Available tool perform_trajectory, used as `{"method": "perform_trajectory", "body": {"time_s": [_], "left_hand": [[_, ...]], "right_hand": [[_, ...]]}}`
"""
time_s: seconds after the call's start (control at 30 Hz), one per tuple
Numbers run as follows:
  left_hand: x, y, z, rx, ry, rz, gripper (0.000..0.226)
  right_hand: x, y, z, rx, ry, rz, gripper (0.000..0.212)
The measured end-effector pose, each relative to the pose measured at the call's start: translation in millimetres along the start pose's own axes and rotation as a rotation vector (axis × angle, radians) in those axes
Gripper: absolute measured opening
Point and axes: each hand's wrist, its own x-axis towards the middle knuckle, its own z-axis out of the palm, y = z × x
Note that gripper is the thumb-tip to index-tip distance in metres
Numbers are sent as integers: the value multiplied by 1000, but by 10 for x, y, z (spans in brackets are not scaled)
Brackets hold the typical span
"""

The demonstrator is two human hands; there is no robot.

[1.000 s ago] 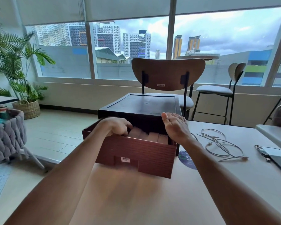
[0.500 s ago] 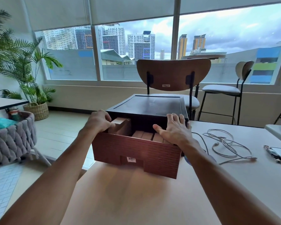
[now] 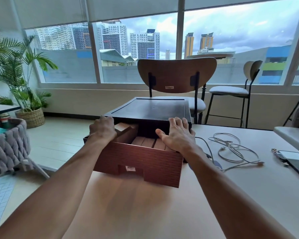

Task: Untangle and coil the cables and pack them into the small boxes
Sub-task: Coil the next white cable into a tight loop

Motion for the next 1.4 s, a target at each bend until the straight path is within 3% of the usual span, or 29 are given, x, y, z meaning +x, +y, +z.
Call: {"method": "perform_trajectory", "body": {"time_s": [0.13,0.33,0.5,0.63,0.7,0.8,0.87,1.0,1.2,1.4], "left_hand": [[-30,-60,-19,-47,54,113,9],[-69,-134,-37,-190,174,304,17],[-132,-236,-286,-283,268,455,28],[-216,-259,-642,-414,341,487,20],[-263,-231,-790,-519,381,516,19],[-327,-132,-950,-725,393,550,24],[-362,-27,-1028,-871,390,498,29],[-450,274,-1098,-1165,308,398,15],[-703,983,-828,-1548,251,217,14],[-1294,1910,-327,-1441,61,418,18]], "right_hand": [[-2,-2,6,18,-3,4,77],[-26,-11,-18,106,26,-2,65],[-5,28,-7,354,98,3,49],[-52,65,-2,636,233,12,29],[-110,91,-64,757,198,-14,22],[-259,70,-233,1013,52,-122,41],[-364,44,-355,1129,50,-222,49],[-499,109,-632,1228,189,-295,47],[-742,621,-868,1233,432,-169,42],[-1108,1344,-792,1161,675,105,31]]}}
